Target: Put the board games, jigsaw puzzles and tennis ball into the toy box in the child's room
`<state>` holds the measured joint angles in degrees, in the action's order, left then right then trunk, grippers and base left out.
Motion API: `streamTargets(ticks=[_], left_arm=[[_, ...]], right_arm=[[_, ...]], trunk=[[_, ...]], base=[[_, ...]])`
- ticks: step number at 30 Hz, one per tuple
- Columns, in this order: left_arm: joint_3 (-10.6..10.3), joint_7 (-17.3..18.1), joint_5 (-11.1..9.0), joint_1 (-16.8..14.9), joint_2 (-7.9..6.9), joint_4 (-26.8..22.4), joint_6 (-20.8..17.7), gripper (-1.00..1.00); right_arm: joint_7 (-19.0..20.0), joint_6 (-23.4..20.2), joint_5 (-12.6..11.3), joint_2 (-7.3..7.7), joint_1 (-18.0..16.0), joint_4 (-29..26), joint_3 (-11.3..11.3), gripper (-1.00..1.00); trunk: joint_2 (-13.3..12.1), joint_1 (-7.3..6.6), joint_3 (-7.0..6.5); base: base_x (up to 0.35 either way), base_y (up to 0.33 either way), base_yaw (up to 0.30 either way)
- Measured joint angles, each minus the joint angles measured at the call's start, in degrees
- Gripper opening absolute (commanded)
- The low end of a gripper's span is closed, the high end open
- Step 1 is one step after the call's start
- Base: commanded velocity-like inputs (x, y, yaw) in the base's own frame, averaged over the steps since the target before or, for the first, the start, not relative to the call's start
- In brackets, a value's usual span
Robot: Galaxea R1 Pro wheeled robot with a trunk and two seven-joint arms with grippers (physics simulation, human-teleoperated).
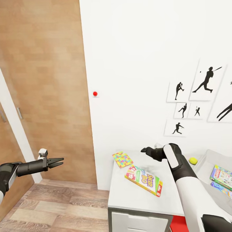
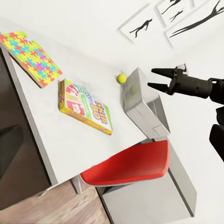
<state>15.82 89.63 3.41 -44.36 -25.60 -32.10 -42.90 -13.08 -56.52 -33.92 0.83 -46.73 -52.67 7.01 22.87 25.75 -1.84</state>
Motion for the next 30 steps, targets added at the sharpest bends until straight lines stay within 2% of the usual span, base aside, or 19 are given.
streamTargets(ticks=[10, 30], left_arm=[[0.01, 0.00, 0.00, 0.00, 0.00, -0.02, 0.00, 1.00], [0.02, 0.00, 0.00, 0.02, 0.00, -0.03, 0.00, 1.00]], right_arm=[[0.04, 0.22, -0.01, 0.19, 0.02, 0.31, -0.06, 1.00], [0.00, 0.25, 0.08, 0.31, 0.05, 1.38, -0.09, 1.00]], trunk=[[0.00, 0.00, 0.94], [-0.06, 0.00, 2.76]], base=[[0.121, 0.000, 0.000], [0.009, 0.000, 0.000]])
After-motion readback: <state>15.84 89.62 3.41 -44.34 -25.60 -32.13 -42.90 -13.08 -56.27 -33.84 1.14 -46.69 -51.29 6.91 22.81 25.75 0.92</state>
